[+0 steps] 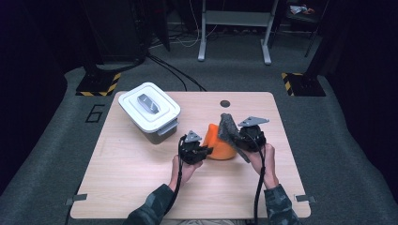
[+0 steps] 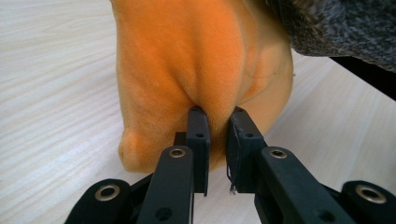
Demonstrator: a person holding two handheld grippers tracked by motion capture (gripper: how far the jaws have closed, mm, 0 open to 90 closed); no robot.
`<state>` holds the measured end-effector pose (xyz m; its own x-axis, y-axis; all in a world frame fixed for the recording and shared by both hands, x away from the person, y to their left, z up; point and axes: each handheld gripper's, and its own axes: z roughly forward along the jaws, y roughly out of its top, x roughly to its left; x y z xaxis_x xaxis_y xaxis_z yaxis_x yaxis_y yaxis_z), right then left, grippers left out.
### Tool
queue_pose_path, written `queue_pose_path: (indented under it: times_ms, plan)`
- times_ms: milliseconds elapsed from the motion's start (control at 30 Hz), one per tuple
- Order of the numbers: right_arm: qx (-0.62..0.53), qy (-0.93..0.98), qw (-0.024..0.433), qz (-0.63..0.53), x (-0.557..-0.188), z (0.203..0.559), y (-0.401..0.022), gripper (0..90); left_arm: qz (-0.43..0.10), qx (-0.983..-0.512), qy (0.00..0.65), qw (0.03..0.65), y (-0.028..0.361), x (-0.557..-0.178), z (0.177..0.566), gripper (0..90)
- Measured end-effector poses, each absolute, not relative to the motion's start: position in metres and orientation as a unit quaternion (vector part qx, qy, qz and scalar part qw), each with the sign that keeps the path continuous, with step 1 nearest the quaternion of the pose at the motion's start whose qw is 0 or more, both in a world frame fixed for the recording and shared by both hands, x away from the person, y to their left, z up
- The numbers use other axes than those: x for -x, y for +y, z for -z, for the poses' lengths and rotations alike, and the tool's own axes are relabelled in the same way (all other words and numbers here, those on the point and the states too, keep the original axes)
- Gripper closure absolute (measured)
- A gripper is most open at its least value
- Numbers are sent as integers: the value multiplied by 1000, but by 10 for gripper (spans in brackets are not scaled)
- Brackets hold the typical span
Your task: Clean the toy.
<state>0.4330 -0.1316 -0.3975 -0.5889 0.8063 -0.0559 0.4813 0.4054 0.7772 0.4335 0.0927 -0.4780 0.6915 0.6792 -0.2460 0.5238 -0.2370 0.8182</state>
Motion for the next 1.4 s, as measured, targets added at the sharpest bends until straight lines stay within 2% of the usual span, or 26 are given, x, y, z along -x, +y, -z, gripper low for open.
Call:
queue_pose_path:
  times_ms: [100, 200, 333, 433, 500, 600, 733, 833, 1000, 1400]
  plan:
    - [-383, 818, 218, -370, -433, 397, -119, 719, -81, -787, 378, 481, 90, -433, 478, 801]
    - [-391, 827, 209, -346, -442, 412, -106, 683, -93, -793, 372, 473, 86, -432, 479, 798]
    - [-402, 825, 199, -343, -453, 424, -103, 601, -101, -796, 370, 468, 84, -434, 482, 798]
    - [-406, 826, 201, -336, -456, 426, -101, 483, -102, -800, 366, 464, 84, -433, 482, 798]
    - [-405, 826, 198, -338, -458, 428, -103, 465, -104, -800, 367, 464, 84, -433, 482, 798]
    - [-406, 826, 182, -348, -461, 431, -106, 497, -104, -799, 369, 463, 85, -435, 484, 798]
    - [-403, 823, 182, -357, -462, 432, -110, 653, -104, -795, 373, 468, 87, -437, 486, 796]
    - [-402, 819, 189, -362, -459, 431, -113, 699, -102, -794, 374, 468, 87, -438, 486, 793]
    - [-414, 812, 203, -359, -454, 430, -121, 714, -102, -793, 374, 470, 87, -438, 487, 791]
    - [-454, 796, 200, -346, -454, 441, -152, 715, -107, -796, 368, 468, 88, -439, 488, 786]
